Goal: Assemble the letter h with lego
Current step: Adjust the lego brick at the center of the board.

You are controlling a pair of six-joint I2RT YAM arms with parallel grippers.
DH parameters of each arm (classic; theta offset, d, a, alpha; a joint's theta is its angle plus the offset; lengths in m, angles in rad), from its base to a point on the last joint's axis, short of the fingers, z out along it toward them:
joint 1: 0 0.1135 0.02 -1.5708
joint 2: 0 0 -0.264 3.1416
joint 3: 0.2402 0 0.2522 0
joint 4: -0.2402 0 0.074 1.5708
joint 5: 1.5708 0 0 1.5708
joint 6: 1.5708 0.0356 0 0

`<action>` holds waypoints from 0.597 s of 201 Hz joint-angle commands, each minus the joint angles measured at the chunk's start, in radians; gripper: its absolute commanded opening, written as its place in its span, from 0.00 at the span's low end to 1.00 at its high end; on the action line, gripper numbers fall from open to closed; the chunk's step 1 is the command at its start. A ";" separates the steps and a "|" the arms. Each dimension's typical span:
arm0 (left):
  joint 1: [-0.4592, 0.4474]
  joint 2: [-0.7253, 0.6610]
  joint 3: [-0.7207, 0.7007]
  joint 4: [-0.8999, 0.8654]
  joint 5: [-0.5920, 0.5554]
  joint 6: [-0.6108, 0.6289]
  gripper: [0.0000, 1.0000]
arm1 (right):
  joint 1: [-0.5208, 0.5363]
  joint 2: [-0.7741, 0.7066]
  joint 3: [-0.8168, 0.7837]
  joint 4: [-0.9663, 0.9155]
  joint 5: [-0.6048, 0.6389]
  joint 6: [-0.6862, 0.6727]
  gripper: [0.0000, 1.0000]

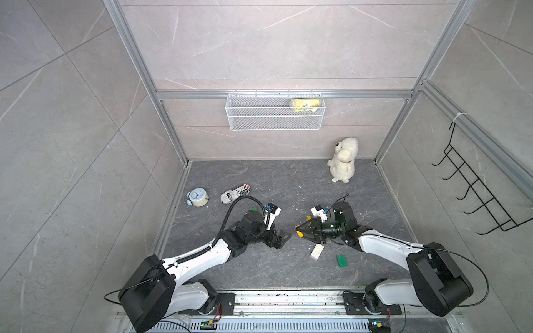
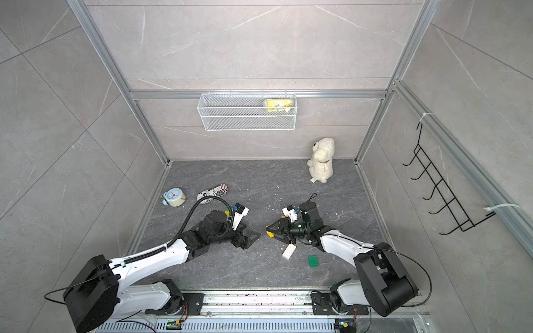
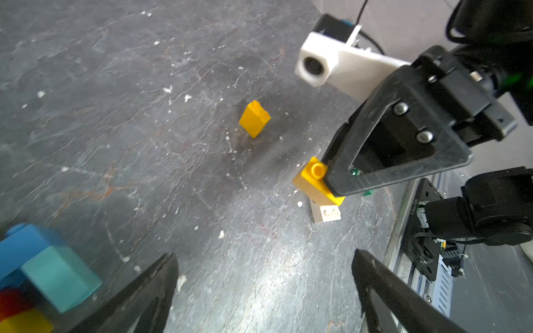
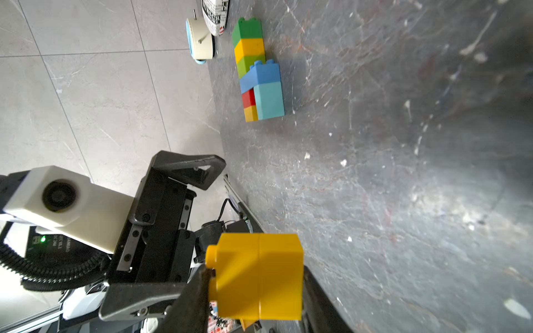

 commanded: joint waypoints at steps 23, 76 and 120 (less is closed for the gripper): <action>-0.044 0.108 -0.001 0.253 0.079 0.098 0.96 | -0.037 -0.056 -0.052 0.045 -0.128 0.041 0.36; -0.113 0.210 0.039 0.317 0.073 0.139 0.93 | -0.052 -0.073 -0.069 0.048 -0.155 0.051 0.36; -0.125 0.251 0.083 0.313 0.080 0.142 0.90 | -0.056 -0.077 -0.078 0.048 -0.155 0.051 0.36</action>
